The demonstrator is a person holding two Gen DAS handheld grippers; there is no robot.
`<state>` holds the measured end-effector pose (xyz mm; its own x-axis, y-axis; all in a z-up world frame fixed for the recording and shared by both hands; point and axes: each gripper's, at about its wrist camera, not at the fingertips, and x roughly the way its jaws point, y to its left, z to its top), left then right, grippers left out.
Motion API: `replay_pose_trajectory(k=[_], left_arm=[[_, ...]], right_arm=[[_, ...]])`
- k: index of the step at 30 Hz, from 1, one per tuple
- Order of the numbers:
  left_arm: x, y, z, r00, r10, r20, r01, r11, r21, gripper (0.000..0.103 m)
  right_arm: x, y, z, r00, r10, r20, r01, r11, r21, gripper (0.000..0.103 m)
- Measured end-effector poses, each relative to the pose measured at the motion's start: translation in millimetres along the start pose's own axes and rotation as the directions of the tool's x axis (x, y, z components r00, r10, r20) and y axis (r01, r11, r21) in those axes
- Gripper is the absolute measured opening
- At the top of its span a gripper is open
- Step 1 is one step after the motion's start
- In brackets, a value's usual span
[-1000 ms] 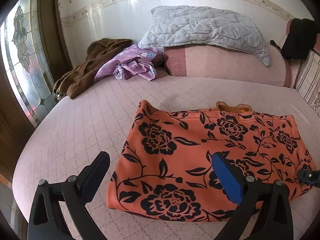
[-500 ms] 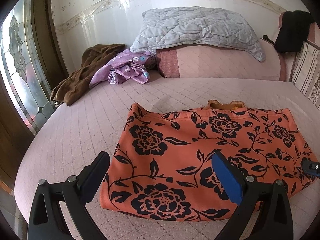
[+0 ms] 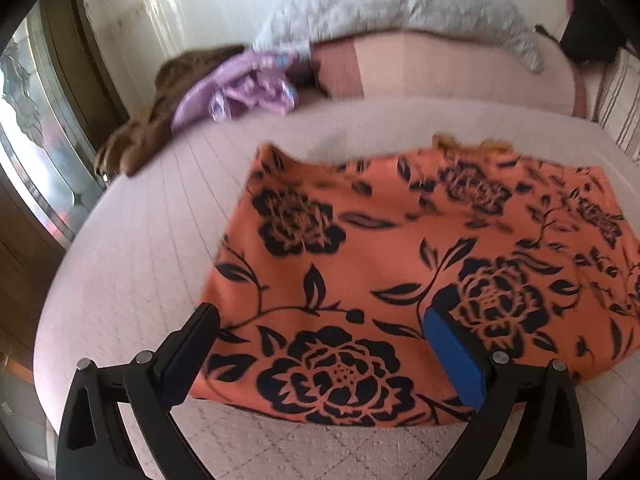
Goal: Fold small clothes
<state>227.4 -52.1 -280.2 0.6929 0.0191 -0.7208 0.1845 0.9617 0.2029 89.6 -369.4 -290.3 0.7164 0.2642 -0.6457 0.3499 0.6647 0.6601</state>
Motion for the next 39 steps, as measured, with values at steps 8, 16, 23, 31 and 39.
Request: replay_pose_trajectory(k=[8, 16, 23, 31, 39], left_arm=[[-6.5, 19.5, -0.7, 1.000, 0.031, -0.006, -0.031, 0.998, -0.059, 0.102], [19.0, 22.5, -5.7, 0.995, 0.036, -0.092, -0.041, 0.997, -0.058, 0.102], [-33.0, 21.5, -0.1, 0.995, -0.062, 0.073, 0.067, 0.995, -0.070, 0.102], [-38.4, 33.3, 8.3, 0.992, -0.071, 0.105, 0.082, 0.991, -0.104, 0.102], [-36.1, 42.6, 9.8, 0.992, -0.071, 0.106, 0.083, 0.990, -0.117, 0.102]], right_arm=[[-36.8, -15.9, -4.1, 0.994, 0.007, 0.106, -0.012, 0.999, 0.045, 0.044], [5.9, -54.2, 0.6, 0.989, -0.129, -0.070, 0.140, 0.975, 0.174, 0.040], [-16.3, -24.7, -5.9, 0.999, 0.032, -0.014, -0.031, 0.997, 0.077, 0.064], [2.5, -3.7, -26.1, 0.993, 0.090, -0.074, -0.086, 0.994, 0.062, 0.064], [17.3, -7.1, -35.0, 0.993, 0.087, -0.085, -0.074, 0.987, 0.145, 0.064]])
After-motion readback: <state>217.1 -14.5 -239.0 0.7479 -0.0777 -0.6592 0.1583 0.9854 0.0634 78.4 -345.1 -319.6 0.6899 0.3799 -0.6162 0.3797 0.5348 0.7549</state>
